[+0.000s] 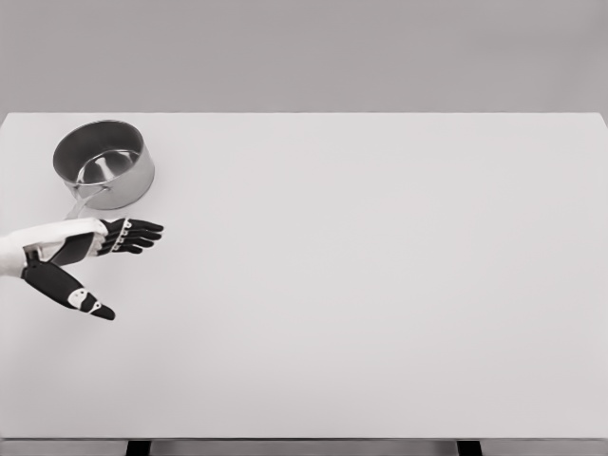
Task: Rotate pot handle
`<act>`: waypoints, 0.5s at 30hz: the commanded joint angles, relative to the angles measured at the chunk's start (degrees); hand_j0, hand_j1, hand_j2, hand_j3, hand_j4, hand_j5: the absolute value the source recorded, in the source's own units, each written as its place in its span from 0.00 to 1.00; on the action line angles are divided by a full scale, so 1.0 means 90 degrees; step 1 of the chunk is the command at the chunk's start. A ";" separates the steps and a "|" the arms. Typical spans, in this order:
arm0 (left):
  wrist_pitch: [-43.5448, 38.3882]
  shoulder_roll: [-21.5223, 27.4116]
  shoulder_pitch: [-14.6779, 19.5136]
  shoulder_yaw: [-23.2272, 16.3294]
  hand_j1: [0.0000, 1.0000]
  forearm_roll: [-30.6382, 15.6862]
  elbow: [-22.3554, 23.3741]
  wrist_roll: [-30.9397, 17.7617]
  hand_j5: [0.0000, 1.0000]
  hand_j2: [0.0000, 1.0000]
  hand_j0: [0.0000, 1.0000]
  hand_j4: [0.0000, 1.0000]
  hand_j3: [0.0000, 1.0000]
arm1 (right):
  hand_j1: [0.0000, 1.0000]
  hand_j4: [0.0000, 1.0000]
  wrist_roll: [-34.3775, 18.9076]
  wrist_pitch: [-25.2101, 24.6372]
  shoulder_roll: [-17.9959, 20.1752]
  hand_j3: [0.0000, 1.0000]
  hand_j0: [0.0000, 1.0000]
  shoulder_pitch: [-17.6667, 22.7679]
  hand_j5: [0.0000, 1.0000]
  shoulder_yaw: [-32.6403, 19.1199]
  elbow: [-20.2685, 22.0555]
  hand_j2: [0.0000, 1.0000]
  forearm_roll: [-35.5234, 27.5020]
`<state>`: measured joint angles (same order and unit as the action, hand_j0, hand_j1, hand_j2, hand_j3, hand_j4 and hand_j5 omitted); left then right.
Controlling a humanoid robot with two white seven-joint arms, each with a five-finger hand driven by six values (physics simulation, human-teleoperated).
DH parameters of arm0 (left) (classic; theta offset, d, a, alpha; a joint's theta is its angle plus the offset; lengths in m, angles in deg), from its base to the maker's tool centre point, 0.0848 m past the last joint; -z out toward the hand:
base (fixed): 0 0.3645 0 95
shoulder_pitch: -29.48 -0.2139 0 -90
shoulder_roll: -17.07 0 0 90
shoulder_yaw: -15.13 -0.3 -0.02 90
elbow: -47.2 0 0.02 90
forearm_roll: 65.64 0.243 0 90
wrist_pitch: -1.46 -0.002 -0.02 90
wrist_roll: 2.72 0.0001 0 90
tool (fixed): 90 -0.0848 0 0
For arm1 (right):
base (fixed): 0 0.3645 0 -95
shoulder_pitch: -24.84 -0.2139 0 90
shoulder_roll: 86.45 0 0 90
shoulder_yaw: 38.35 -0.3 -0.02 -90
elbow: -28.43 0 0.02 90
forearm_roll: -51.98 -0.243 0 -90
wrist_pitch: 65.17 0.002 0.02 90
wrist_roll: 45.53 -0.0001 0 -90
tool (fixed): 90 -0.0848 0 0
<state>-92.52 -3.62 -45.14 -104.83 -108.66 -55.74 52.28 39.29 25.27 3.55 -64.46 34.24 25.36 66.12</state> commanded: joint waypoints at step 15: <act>-0.0007 0.0130 -0.0039 0.0058 1.00 0.0004 0.0647 0.0000 1.00 1.00 1.00 1.00 1.00 | 1.00 1.00 -0.0001 0.0000 0.0000 1.00 1.00 0.0000 1.00 0.0002 -0.0001 1.00 0.0001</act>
<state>-92.58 -2.53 -45.49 -104.41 -108.36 -51.00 52.28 39.29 25.27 3.55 -64.46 34.23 25.36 66.12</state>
